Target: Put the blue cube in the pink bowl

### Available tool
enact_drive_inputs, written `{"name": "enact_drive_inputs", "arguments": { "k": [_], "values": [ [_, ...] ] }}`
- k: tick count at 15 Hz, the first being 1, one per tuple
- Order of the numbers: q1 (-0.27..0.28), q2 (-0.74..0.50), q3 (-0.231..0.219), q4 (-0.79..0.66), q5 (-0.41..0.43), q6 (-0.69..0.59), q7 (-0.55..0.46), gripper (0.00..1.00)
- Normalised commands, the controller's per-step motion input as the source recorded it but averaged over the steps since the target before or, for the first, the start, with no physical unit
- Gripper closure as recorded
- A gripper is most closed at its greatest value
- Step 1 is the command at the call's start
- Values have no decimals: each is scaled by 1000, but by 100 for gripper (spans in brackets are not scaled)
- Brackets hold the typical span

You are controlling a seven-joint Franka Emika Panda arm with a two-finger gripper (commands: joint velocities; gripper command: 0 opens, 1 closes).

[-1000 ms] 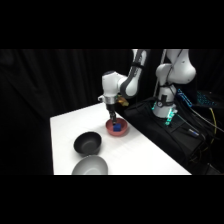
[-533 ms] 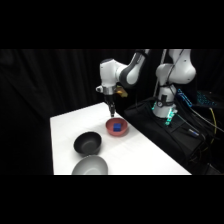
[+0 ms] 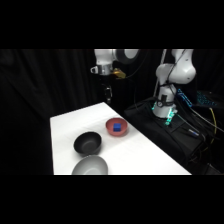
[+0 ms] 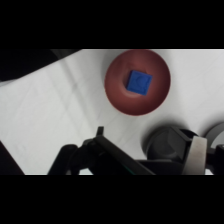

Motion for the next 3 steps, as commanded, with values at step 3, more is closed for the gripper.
{"name": "enact_drive_inputs", "arguments": {
  "k": [3],
  "values": [
    [-93,-126,82,261,-79,-312,81,0]
  ]
}}
